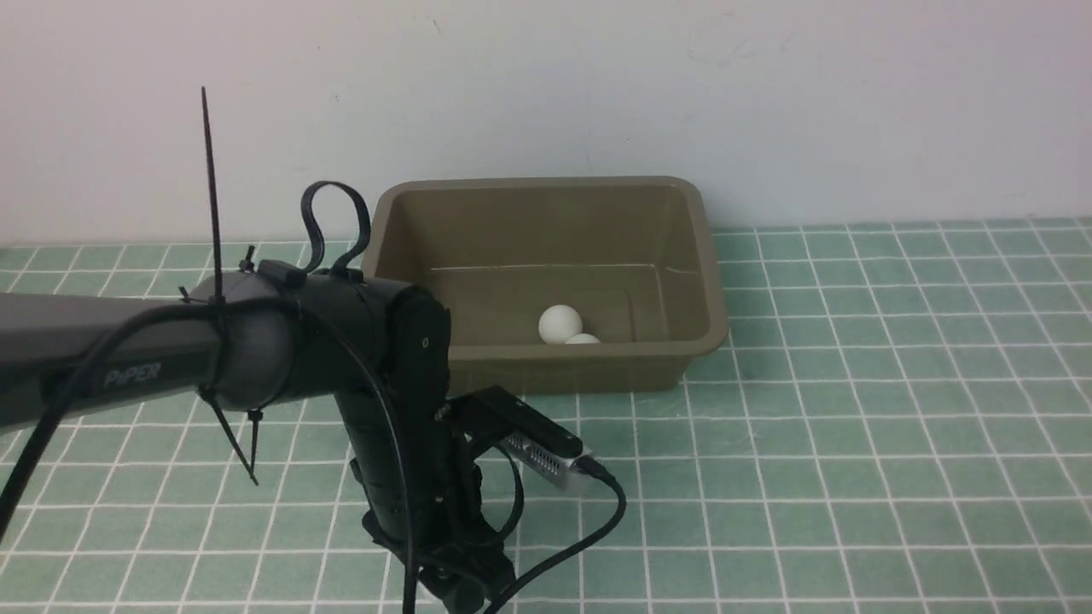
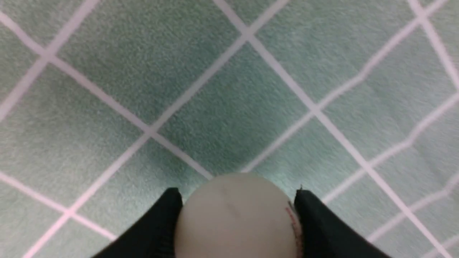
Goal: Put the table tennis balls in the box on the green coffee tablecloth.
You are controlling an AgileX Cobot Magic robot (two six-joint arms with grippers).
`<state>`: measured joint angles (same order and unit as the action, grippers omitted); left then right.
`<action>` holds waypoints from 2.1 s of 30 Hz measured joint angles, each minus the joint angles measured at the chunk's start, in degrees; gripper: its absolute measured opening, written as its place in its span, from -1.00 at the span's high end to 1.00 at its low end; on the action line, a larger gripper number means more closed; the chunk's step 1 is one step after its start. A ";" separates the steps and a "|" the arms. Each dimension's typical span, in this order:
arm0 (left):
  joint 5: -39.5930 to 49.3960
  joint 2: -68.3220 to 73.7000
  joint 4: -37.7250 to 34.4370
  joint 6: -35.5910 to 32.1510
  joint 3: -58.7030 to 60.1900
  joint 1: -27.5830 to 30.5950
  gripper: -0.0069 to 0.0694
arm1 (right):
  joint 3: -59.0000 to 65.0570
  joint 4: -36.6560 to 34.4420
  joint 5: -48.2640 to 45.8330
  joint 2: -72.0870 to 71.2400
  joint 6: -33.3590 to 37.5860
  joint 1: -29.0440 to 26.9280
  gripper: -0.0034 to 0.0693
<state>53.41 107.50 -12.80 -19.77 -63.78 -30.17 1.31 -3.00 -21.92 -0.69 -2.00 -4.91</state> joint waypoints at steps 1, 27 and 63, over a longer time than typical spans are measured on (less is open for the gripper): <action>1.04 -0.17 0.00 0.00 -0.93 0.00 -0.09 | 0.00 0.00 0.00 0.00 0.00 0.00 0.95; -8.06 3.49 20.01 11.79 -33.43 2.99 -0.09 | 0.00 0.00 -0.04 0.00 0.00 0.00 0.95; 11.96 9.37 26.30 14.69 -52.35 4.87 0.26 | 0.00 -0.05 -0.04 0.00 0.00 0.00 0.95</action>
<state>65.37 116.87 13.50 -5.08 -116.13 -25.30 1.31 -3.05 -21.96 -0.69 -2.00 -4.91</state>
